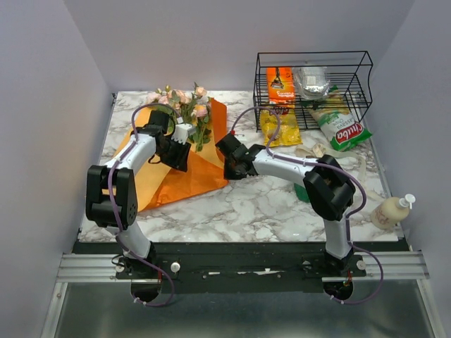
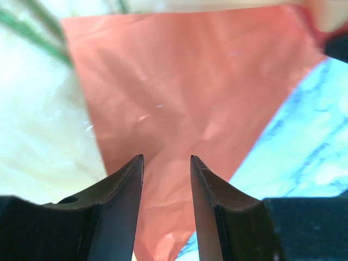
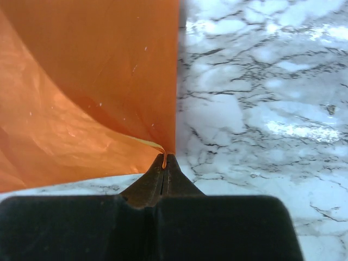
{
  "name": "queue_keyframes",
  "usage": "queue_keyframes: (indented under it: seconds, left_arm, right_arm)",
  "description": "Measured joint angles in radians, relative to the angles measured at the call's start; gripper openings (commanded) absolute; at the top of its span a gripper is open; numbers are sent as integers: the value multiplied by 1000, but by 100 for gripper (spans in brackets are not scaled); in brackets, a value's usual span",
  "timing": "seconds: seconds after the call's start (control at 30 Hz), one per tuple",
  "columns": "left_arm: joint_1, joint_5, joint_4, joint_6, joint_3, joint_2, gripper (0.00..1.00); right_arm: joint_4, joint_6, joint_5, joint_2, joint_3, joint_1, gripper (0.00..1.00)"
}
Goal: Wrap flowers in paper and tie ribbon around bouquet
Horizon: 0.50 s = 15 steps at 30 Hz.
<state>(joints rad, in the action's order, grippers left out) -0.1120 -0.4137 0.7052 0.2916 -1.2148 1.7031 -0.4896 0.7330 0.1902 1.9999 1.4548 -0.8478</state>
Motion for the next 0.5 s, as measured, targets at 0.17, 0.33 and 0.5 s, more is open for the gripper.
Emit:
queue_keyframes:
  seconds: [0.17,0.33,0.5]
  left_arm:
    - [-68,-83,65,-4,-31,-18,46]
    - [-116,-122,68,-35,-21,-11,39]
    - [-153,-97,2,-86,4,70,35]
  right_arm:
    - [1,77,-2,-10,-9,5,1]
    - [1,109,-2,-27,-22,1,1]
    - [1,116,-2,-32,-22,-1,1]
